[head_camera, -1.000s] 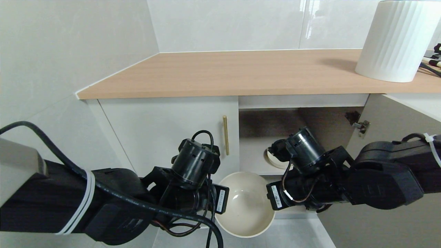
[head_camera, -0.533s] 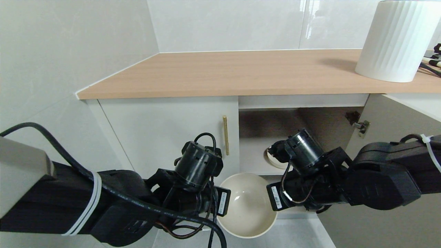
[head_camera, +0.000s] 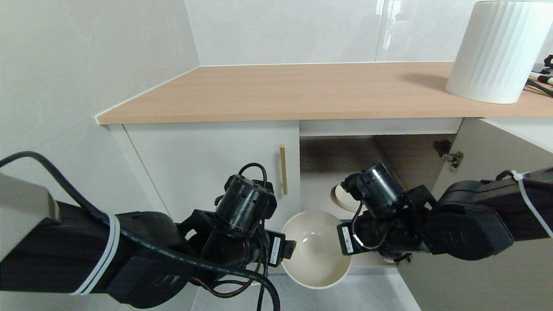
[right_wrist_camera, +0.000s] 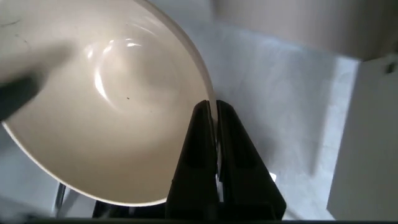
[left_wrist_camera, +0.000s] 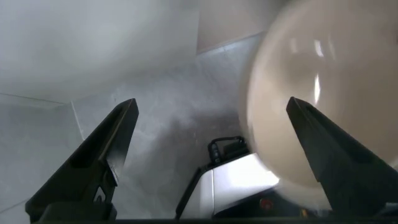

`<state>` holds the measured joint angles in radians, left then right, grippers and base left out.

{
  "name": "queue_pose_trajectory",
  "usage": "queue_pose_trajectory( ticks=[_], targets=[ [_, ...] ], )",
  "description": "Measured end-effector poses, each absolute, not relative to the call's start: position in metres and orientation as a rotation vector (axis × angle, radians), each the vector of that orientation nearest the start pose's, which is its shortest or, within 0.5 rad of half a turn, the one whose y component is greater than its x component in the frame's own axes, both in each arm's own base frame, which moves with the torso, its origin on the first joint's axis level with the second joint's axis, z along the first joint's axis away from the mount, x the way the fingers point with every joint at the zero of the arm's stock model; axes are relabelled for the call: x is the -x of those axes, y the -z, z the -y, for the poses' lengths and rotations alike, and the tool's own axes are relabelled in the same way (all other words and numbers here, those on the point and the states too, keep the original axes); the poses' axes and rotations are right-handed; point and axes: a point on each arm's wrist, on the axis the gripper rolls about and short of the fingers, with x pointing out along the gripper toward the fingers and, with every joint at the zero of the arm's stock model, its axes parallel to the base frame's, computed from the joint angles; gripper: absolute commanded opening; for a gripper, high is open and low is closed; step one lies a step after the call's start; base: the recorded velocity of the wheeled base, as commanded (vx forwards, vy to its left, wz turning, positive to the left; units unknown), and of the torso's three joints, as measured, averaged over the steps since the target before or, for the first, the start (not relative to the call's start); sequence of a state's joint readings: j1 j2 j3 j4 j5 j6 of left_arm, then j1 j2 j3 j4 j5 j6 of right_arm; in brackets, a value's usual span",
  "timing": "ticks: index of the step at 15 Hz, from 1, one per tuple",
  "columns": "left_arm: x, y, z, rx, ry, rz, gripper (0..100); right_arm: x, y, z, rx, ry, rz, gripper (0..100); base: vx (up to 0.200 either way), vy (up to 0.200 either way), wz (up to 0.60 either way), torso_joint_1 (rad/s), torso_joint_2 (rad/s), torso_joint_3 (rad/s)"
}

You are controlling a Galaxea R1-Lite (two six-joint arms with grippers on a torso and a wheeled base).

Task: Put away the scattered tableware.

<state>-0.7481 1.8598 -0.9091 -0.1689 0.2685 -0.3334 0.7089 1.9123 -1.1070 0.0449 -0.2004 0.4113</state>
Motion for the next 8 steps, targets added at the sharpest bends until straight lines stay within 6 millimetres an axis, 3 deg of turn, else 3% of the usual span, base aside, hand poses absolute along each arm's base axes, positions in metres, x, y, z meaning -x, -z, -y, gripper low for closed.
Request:
queue_pose_trajectory(
  ticks=[4,8],
  targets=[
    [-0.238,-0.121,0.213,-0.064,0.332,-0.740,100,-0.319,-0.117,-0.191,-0.155,-0.109,-0.695,0,0.000,0.000,0.00,0.000,0.00,0.000],
    [-0.237,-0.124,0.212,-0.060,0.333,-0.733,100,-0.361,-0.097,-0.168,-0.214,0.053,-0.548,0,0.000,0.000,0.00,0.000,0.00,0.000]
  ],
)
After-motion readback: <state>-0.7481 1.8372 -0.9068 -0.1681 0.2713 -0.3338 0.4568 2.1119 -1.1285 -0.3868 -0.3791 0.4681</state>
